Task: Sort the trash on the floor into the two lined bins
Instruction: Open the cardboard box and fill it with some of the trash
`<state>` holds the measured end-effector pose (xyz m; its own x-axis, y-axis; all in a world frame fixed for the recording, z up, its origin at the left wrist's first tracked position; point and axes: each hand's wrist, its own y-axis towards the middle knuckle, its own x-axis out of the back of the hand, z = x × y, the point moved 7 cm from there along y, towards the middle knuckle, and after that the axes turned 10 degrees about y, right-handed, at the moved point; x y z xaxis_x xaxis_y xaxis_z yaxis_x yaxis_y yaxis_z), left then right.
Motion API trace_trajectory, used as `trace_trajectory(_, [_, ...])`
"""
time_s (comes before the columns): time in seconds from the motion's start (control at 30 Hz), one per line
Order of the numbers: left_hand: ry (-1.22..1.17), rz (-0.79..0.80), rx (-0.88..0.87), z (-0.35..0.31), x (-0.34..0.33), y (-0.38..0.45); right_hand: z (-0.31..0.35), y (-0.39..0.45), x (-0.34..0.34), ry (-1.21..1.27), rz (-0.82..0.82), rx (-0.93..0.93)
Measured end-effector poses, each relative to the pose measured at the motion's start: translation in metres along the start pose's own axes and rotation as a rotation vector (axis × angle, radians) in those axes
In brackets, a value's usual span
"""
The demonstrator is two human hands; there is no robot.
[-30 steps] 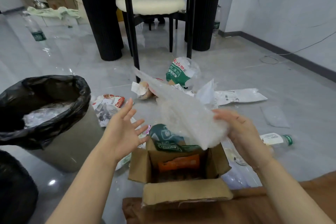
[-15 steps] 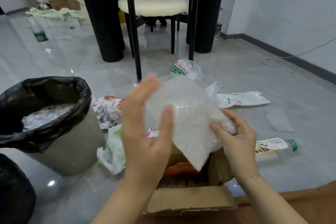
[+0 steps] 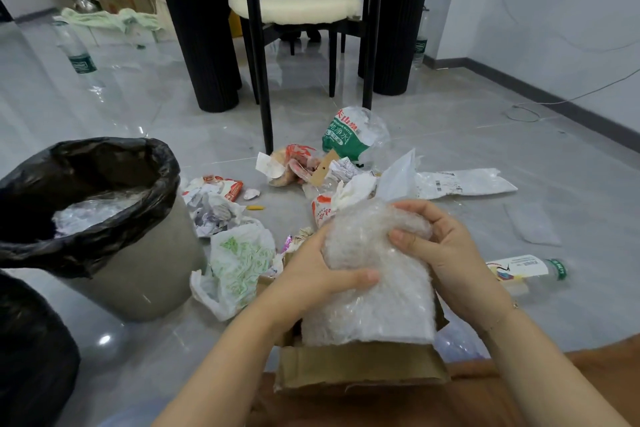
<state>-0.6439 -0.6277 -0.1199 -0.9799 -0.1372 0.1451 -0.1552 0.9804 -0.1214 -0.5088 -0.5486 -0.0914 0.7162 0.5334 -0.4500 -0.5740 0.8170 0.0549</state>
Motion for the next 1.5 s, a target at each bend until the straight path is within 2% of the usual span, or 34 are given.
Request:
trace_trajectory(0.1, [-0.024, -0.195, -0.012, -0.005, 0.014, 0.000, 0.007, 0.001, 0.005, -0.246, -0.095, 0.095])
trace_trajectory(0.13, [-0.024, -0.256, -0.042, -0.011, 0.022, 0.000, 0.006, 0.003, 0.001, -0.265, -0.067, 0.081])
trace_trajectory(0.23, [-0.046, -0.408, -0.132, -0.030, 0.055, -0.003, -0.007, 0.010, -0.034, -0.140, 0.155, -0.075])
trace_trajectory(0.33, [-0.116, -0.450, -0.175, -0.035, 0.086, -0.006, -0.014, 0.026, -0.077, -0.080, 0.275, -0.124])
trace_trajectory(0.53, [-0.165, -0.516, -0.223, -0.035, 0.139, -0.023, -0.025, 0.064, -0.131, -0.167, 0.157, 0.046])
trace_trajectory(0.6, [-0.082, -0.525, -0.217, -0.035, 0.160, -0.035, -0.031, 0.072, -0.150, -0.178, 0.162, 0.060])
trace_trajectory(0.67, [0.130, -0.592, -0.222, -0.037, 0.184, -0.055, -0.032, 0.082, -0.171, -0.212, 0.167, 0.096])
trace_trajectory(0.77, [0.531, -0.927, -0.246, -0.044, 0.237, -0.105, -0.029, 0.104, -0.214, -0.254, 0.182, 0.186])
trace_trajectory(0.83, [0.655, -1.161, -0.166, -0.024, 0.277, -0.129, -0.029, 0.120, -0.246, -0.244, 0.192, 0.258])
trace_trajectory(0.87, [0.669, -1.232, -0.057, -0.008, 0.293, -0.135, -0.030, 0.126, -0.262, -0.255, 0.197, 0.300])
trace_trajectory(0.93, [0.572, -1.265, 0.199, 0.026, 0.307, -0.136, -0.036, 0.139, -0.293, -0.310, 0.233, 0.393])
trace_trajectory(1.0, [0.445, -1.257, 0.256, 0.042, 0.304, -0.130, -0.051, 0.151, -0.326, -0.430, 0.324, 0.473])
trace_trajectory(1.13, [0.144, -1.277, 0.131, 0.048, 0.304, -0.122, -0.120, 0.182, -0.386, -1.083, 0.644, 0.596])
trace_trajectory(1.2, [0.065, -1.283, 0.097, 0.056, 0.304, -0.120, -0.161, 0.193, -0.399, -1.317, 0.856, 0.519])
trace_trajectory(1.27, [0.021, -1.288, 0.069, 0.061, 0.305, -0.120, -0.197, 0.201, -0.402, -1.509, 1.015, 0.356])
trace_trajectory(1.37, [-0.020, -1.279, 0.047, 0.064, 0.306, -0.117, -0.249, 0.206, -0.388, -1.742, 1.192, -0.009])
trace_trajectory(1.43, [-0.028, -1.271, 0.035, 0.067, 0.307, -0.114, -0.274, 0.201, -0.375, -1.829, 1.267, -0.314])
trace_trajectory(1.5, [-0.036, -1.273, 0.038, 0.068, 0.309, -0.113, -0.285, 0.195, -0.368, -1.890, 1.330, -0.536])
